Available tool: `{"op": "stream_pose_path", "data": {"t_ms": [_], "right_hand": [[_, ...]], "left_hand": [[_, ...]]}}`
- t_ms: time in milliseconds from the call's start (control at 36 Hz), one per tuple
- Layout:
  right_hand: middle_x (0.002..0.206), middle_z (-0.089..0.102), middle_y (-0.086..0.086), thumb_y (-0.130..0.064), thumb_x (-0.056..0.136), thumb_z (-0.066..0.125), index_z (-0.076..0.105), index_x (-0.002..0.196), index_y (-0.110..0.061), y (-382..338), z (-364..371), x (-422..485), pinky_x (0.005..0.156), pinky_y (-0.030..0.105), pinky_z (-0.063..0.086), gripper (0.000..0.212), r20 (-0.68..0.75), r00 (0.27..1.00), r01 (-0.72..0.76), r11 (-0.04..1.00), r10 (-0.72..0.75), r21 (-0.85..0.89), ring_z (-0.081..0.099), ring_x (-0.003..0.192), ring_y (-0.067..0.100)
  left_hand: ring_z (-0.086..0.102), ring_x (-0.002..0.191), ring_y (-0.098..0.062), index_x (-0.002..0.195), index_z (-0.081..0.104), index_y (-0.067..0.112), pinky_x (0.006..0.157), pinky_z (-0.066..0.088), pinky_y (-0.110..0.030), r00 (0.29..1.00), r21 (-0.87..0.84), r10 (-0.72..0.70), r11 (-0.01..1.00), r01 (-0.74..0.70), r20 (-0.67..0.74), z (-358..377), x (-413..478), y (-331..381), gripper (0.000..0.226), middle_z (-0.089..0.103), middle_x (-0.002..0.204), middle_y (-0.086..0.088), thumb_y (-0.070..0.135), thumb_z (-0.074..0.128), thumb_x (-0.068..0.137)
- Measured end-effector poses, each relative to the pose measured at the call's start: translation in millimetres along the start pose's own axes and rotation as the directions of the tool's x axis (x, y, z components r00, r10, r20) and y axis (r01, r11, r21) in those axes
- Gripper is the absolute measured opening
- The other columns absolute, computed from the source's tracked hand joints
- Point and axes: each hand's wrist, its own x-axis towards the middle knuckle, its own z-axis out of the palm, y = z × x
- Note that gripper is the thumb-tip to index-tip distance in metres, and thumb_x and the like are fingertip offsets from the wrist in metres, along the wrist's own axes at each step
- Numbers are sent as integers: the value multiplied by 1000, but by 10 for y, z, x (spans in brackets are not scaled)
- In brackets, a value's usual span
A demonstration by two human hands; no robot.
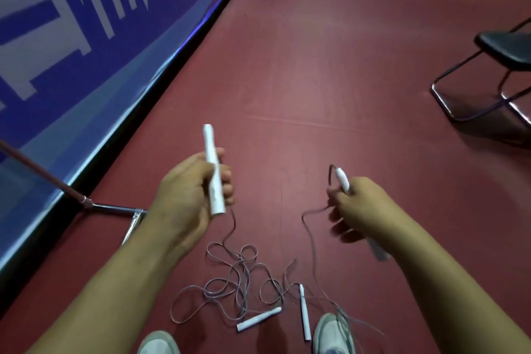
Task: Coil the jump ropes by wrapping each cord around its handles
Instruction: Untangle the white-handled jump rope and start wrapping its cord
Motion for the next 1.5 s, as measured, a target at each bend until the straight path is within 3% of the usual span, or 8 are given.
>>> {"op": "stream_pose_path", "data": {"t_ms": [111, 278, 500, 611, 778, 972, 1194, 1500], "right_hand": [[62, 48, 5, -22, 98, 62, 54, 87, -12, -238, 200, -208, 40, 17, 24, 17, 300, 953, -154, 776, -47, 612, 31, 41, 10], [80, 63, 19, -11, 96, 59, 67, 96, 0, -392, 466, -377, 57, 37, 53, 14, 404, 851, -117, 629, -335, 769, 58, 64, 30], [78, 58, 13, -22, 100, 59, 72, 90, -15, -363, 494, -476, 63, 30, 40, 18, 476, 795, -44, 746, -377, 665, 52, 67, 19], [78, 65, 14, -20, 103, 53, 61, 96, -8, -384, 491, -468, 68, 34, 52, 16, 527, 811, -174, 757, -252, 630, 62, 66, 24], [68, 46, 9, -13, 95, 50, 53, 93, -9, -453, 527, -574, 55, 36, 55, 5, 663, 659, -308, 677, -354, 668, 49, 55, 23], [69, 45, 5, -20, 79, 59, 62, 94, -11, -406, 377, -540, 39, 16, 27, 18, 729, 575, -349, 694, -372, 630, 32, 44, 8], [69, 52, 8, -17, 88, 58, 65, 103, -9, -267, 363, -501, 54, 32, 39, 18, 678, 694, -138, 880, -243, 455, 50, 57, 22], [81, 56, 11, -14, 91, 61, 60, 128, -5, -238, 245, -521, 53, 28, 45, 37, 735, 605, -233, 815, -306, 530, 49, 58, 18]], "left_hand": [[52, 70, -25, 117, 58, 0, 60, 42, -32, 980, 318, -82, 948, 21, 179, 168, -217, -106, 19, 72, 79, -15, 5, 47, 103], [64, 55, -23, 101, 72, 8, 48, 51, -31, 969, 525, 14, 839, -145, 246, 277, -442, -315, 17, 69, 73, -10, 0, 73, 87], [74, 76, -36, 102, 77, 6, 67, 62, -37, 876, 601, -82, 757, -255, 475, 131, -440, -21, 12, 76, 80, -17, 7, 67, 95], [63, 56, -14, 76, 70, 16, 57, 49, -26, 917, 753, 310, 533, -385, 250, -11, -233, -60, 15, 67, 63, -1, 5, 70, 87], [51, 128, -3, 134, 56, 45, 107, 41, -26, 867, 546, 37, 763, -346, 497, -58, -161, -43, 82, 54, 143, 14, 5, 53, 63], [61, 72, -26, 106, 71, 4, 71, 53, -33, 847, 430, -43, 875, -224, 529, -102, -124, 5, 22, 67, 89, -33, 16, 63, 89], [60, 76, -13, 95, 78, 17, 76, 54, -39, 890, 663, -78, 697, -273, 449, -211, -27, 62, 21, 70, 81, -4, 6, 85, 79], [59, 66, -11, 88, 80, 20, 65, 48, -26, 888, 655, -11, 680, -330, 459, -280, -28, 126, 12, 69, 69, 0, 13, 71, 92]]}}
